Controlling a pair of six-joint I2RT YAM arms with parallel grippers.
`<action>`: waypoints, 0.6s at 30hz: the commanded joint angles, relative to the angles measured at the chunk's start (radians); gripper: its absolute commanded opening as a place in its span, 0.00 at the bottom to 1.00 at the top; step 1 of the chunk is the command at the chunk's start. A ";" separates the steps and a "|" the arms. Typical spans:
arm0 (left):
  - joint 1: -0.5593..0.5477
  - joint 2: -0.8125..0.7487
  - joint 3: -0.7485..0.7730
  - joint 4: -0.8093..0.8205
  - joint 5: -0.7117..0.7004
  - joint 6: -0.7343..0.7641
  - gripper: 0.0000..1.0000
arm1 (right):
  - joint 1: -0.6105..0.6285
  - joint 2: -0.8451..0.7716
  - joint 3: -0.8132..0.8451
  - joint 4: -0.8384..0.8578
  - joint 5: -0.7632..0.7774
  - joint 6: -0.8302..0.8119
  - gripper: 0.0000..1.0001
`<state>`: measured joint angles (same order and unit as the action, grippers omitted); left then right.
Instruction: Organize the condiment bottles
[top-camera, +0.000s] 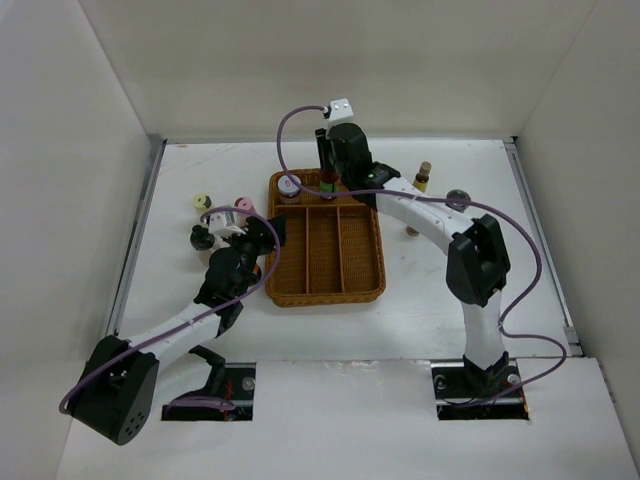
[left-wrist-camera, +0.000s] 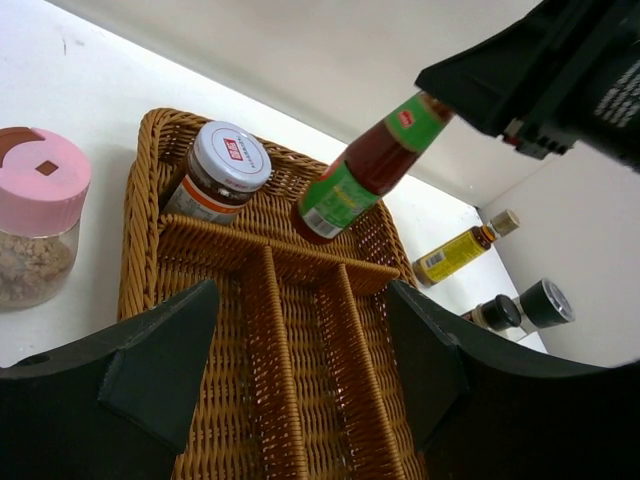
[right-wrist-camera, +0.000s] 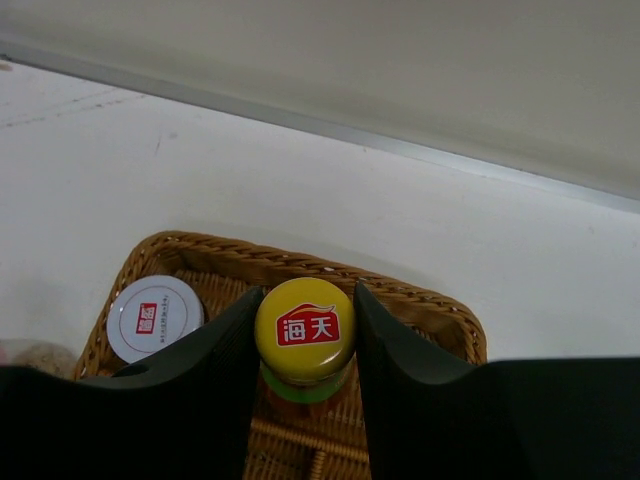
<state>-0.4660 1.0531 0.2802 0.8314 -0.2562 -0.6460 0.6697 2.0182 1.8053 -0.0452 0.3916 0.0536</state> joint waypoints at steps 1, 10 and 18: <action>-0.006 -0.021 0.011 0.067 0.014 0.000 0.67 | -0.008 -0.023 0.069 0.156 0.004 0.020 0.35; -0.004 -0.012 0.014 0.067 0.018 0.002 0.68 | -0.008 0.034 0.051 0.228 0.009 0.080 0.35; -0.007 -0.019 0.014 0.067 0.023 0.005 0.68 | 0.003 0.062 -0.004 0.240 0.013 0.100 0.42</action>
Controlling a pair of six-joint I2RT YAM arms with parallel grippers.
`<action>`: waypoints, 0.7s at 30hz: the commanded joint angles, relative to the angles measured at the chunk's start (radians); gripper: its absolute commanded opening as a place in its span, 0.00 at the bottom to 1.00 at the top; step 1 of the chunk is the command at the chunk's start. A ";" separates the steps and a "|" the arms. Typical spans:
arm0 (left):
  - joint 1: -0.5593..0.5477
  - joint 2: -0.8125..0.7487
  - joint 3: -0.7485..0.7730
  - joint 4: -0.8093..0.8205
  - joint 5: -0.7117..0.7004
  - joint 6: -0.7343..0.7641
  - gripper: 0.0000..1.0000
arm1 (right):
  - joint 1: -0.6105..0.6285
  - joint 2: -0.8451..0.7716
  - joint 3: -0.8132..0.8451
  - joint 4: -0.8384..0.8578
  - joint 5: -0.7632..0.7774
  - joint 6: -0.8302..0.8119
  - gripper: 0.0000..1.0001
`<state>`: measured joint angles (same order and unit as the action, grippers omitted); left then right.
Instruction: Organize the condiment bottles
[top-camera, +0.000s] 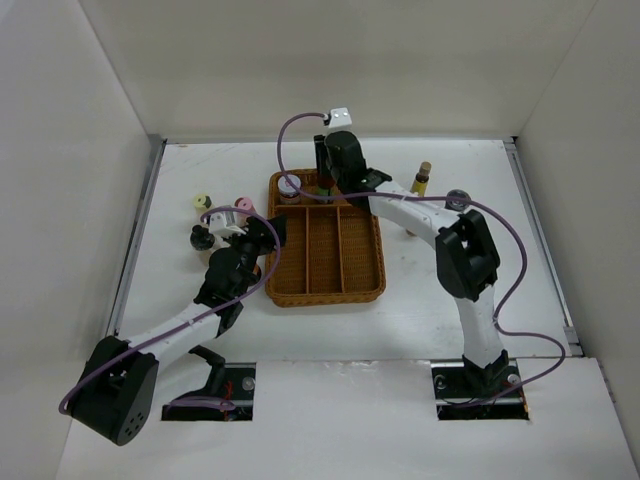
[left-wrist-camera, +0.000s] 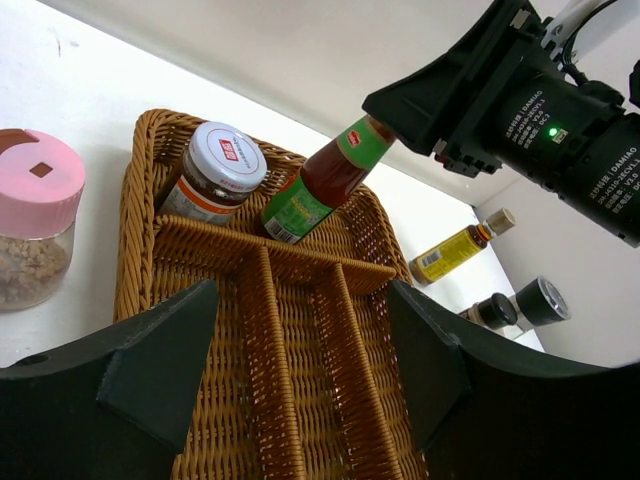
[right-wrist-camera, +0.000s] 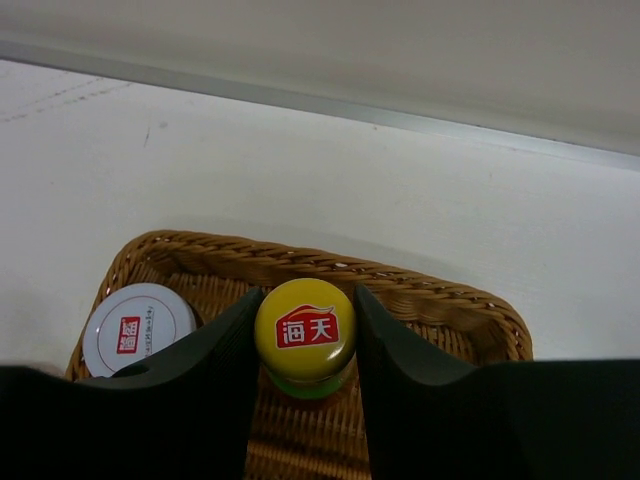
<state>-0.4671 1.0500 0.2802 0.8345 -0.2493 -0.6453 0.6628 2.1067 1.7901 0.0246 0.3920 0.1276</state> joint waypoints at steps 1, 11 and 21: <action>-0.008 -0.016 0.016 0.064 0.016 0.004 0.68 | 0.010 -0.034 -0.006 0.178 0.015 0.029 0.45; -0.008 -0.010 0.016 0.064 0.018 0.001 0.68 | 0.010 -0.125 -0.106 0.216 0.010 0.040 0.68; -0.011 -0.057 0.017 0.054 0.036 0.007 0.68 | -0.035 -0.405 -0.289 0.222 -0.054 0.092 0.77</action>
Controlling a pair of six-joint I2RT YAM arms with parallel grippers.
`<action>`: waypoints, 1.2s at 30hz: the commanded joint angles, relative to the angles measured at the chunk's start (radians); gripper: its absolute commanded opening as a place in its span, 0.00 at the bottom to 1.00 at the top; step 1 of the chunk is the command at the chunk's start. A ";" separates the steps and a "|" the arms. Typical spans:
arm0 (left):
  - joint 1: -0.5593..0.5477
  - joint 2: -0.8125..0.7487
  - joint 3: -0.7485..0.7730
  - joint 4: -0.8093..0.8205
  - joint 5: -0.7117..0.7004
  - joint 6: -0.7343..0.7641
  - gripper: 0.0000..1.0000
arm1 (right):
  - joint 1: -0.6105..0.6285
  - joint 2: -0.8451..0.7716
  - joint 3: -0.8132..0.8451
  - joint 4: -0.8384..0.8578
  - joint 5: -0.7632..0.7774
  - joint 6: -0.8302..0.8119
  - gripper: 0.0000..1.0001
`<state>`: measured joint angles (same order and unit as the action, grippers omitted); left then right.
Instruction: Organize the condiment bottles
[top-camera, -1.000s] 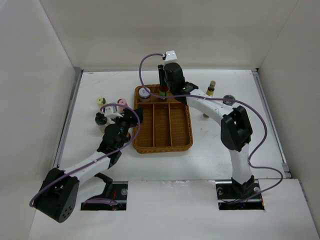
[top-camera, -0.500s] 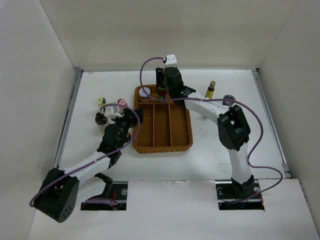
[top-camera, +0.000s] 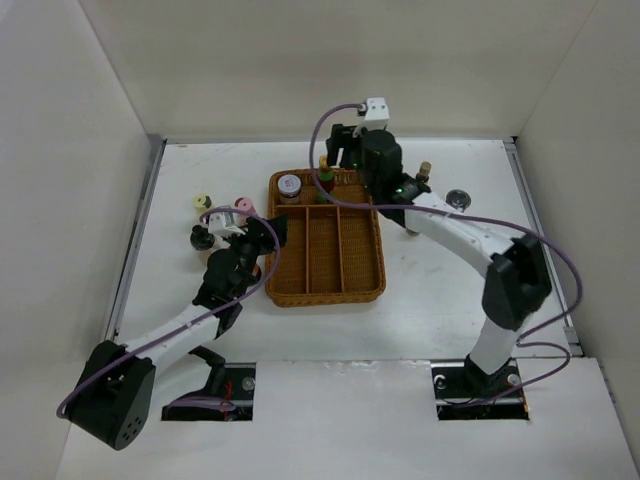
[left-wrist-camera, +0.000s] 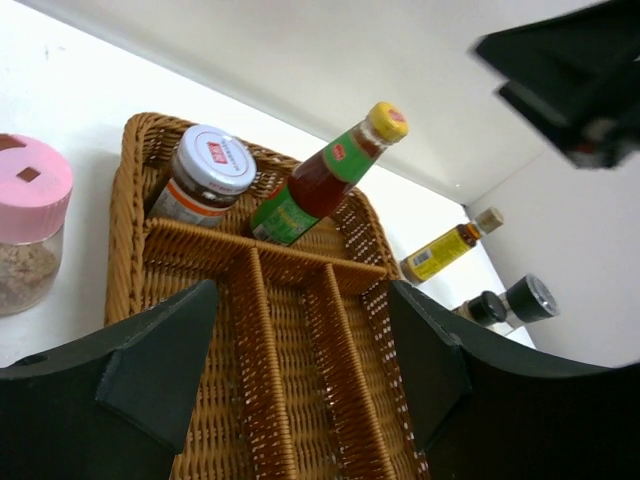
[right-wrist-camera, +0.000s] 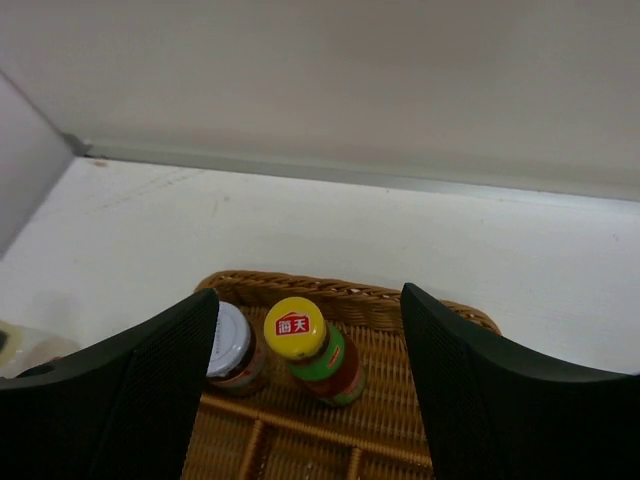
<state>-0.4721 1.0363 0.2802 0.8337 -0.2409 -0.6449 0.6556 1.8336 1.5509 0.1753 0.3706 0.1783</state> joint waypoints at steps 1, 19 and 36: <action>-0.009 -0.056 0.019 0.051 0.037 0.007 0.68 | -0.046 -0.176 -0.098 0.073 -0.041 0.061 0.74; -0.305 0.172 0.168 0.079 0.114 0.172 0.57 | -0.489 -0.479 -0.661 -0.085 0.234 0.254 0.70; -0.288 0.194 0.162 0.087 0.106 0.169 0.58 | -0.501 -0.290 -0.571 -0.105 0.156 0.247 0.69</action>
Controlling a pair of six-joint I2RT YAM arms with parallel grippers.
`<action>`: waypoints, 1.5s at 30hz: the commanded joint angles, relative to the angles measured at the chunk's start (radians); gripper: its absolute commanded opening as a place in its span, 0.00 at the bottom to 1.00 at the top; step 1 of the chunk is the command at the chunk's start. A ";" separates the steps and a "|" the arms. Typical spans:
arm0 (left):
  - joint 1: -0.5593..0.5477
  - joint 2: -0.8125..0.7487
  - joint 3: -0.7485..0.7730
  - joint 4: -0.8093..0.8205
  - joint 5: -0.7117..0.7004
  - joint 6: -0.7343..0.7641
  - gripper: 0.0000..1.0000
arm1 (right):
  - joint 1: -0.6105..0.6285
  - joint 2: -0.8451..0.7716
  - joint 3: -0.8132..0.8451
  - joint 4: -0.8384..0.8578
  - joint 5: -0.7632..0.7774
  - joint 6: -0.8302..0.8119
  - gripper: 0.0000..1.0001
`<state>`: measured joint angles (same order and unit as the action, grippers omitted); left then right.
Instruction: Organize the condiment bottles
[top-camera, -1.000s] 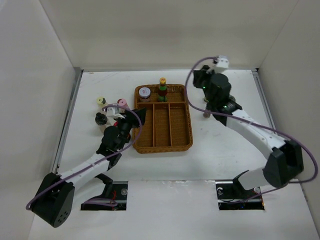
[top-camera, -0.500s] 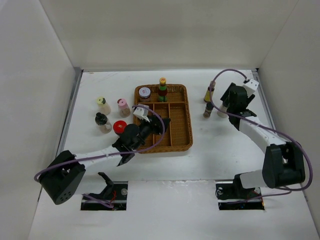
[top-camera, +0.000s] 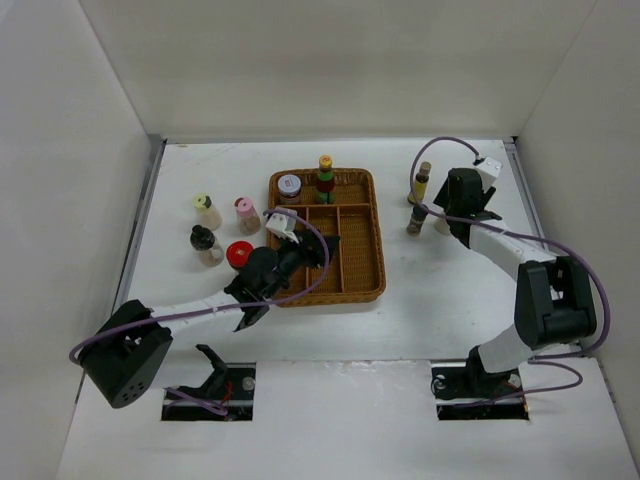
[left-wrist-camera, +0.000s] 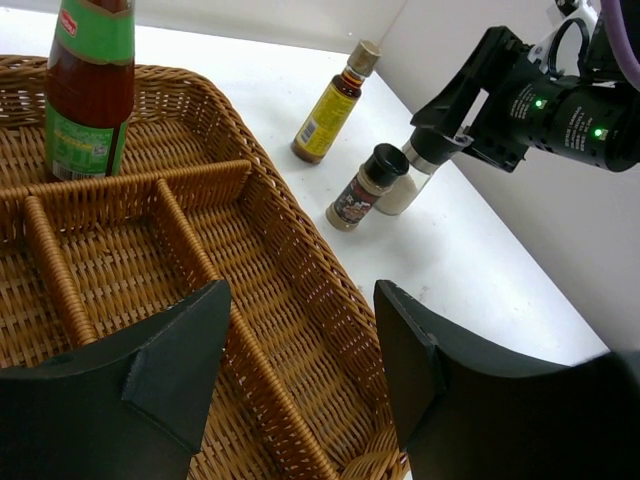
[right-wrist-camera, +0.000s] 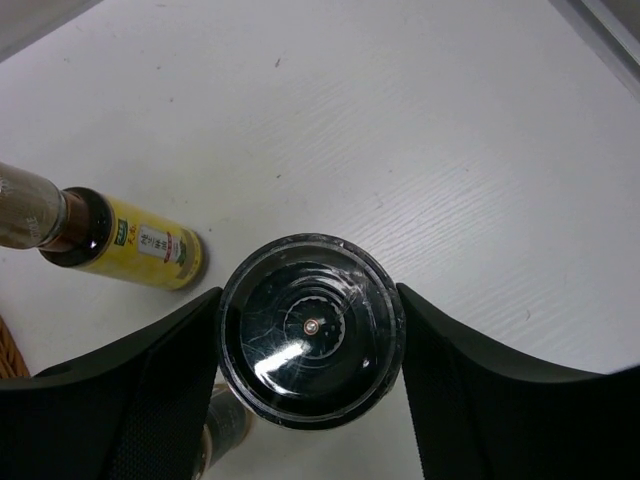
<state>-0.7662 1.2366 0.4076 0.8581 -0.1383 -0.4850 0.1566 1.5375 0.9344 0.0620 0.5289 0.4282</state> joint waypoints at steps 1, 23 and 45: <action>0.006 -0.008 0.034 0.065 0.003 0.010 0.58 | -0.002 -0.003 0.038 0.013 0.002 0.000 0.67; 0.080 -0.078 -0.006 0.059 -0.015 -0.010 0.60 | 0.361 -0.108 0.322 0.068 -0.058 -0.121 0.58; 0.117 -0.118 -0.032 0.041 -0.046 -0.012 0.61 | 0.389 0.470 0.702 0.085 -0.159 -0.055 0.65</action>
<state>-0.6548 1.1233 0.3817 0.8593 -0.1795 -0.4870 0.5484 2.0201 1.5635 0.0517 0.3737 0.3531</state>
